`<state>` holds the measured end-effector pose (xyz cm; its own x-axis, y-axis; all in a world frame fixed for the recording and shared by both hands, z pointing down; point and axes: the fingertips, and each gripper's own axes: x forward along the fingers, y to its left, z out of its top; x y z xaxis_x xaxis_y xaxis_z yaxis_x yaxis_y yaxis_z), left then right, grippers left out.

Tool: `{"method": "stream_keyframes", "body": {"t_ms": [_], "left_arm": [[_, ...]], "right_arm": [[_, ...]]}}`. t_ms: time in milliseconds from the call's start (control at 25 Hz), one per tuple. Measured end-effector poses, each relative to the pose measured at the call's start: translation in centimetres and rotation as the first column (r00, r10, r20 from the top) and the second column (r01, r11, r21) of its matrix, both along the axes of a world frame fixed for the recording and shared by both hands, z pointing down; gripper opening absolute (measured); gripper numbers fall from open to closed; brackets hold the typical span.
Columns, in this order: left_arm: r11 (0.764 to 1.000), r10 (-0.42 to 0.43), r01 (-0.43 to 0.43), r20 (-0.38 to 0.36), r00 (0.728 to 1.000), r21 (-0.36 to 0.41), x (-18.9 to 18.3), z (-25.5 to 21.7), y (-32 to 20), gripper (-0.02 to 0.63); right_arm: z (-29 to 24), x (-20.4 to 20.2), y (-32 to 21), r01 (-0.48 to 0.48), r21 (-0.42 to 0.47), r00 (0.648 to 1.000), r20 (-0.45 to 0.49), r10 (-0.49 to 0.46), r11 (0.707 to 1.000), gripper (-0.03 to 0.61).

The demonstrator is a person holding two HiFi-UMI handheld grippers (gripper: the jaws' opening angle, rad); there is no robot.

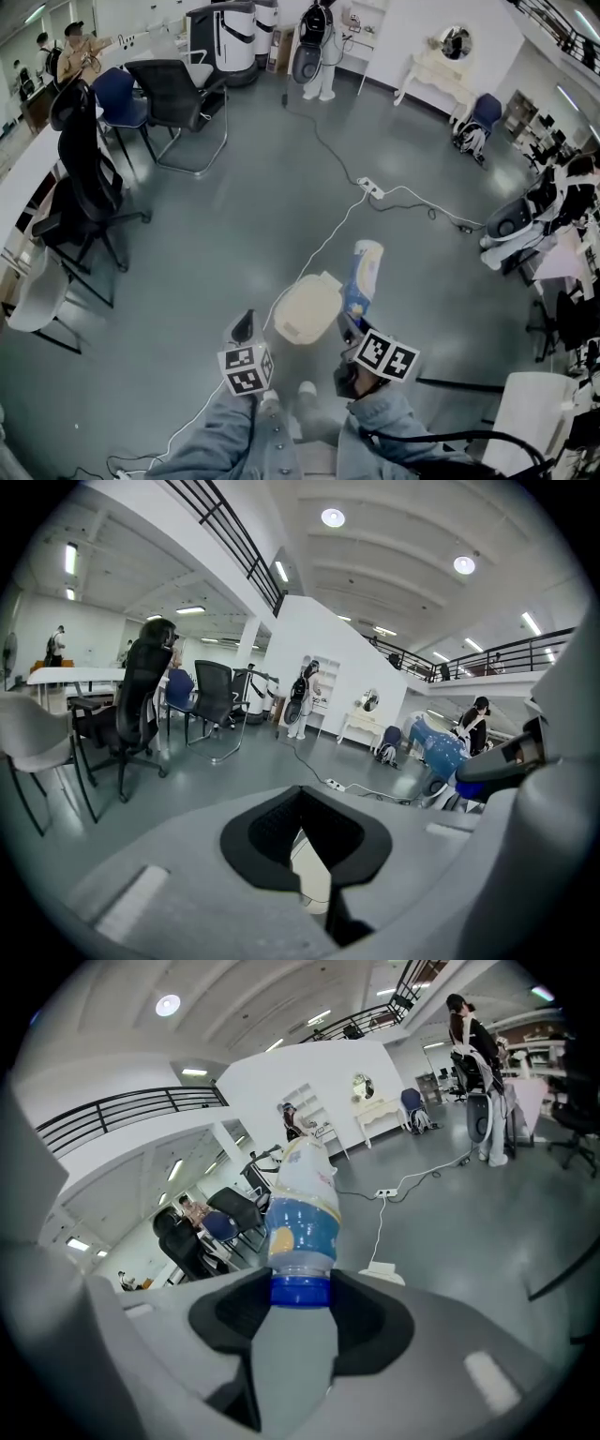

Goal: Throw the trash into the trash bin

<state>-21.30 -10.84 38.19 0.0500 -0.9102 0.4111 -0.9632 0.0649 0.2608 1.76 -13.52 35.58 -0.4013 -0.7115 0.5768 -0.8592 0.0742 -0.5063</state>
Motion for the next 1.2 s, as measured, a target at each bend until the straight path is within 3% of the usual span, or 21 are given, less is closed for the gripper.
{"method": "stream_keyframes", "body": {"t_ms": [280, 480, 1000, 1200], "left_arm": [[0.998, 0.012, -0.011, 0.017, 1.000, -0.055, 1.1, 2.4, -0.6, 0.006], [0.992, 0.035, -0.030, 0.039, 0.999, -0.120, 2.8, 6.4, -1.0, 0.006], [0.954, 0.123, -0.107, 0.040, 0.992, -0.281, 6.8, 24.7, -1.7, 0.006], [0.929, 0.209, -0.186, 0.039, 0.977, -0.321, 8.8, 30.3, -1.4, 0.006]], "right_arm": [[2.8, 2.3, -1.2, -0.015, -0.031, 1.000, -0.026, 0.014, 0.999, 0.196], [7.4, 4.8, -1.9, -0.032, -0.089, 0.998, -0.056, 0.027, 0.995, 0.196], [25.3, 10.2, -0.4, -0.091, -0.265, 0.991, -0.118, 0.062, 0.960, 0.196], [30.7, 11.7, 1.1, -0.126, -0.316, 0.989, -0.119, 0.093, 0.940, 0.196]]}}
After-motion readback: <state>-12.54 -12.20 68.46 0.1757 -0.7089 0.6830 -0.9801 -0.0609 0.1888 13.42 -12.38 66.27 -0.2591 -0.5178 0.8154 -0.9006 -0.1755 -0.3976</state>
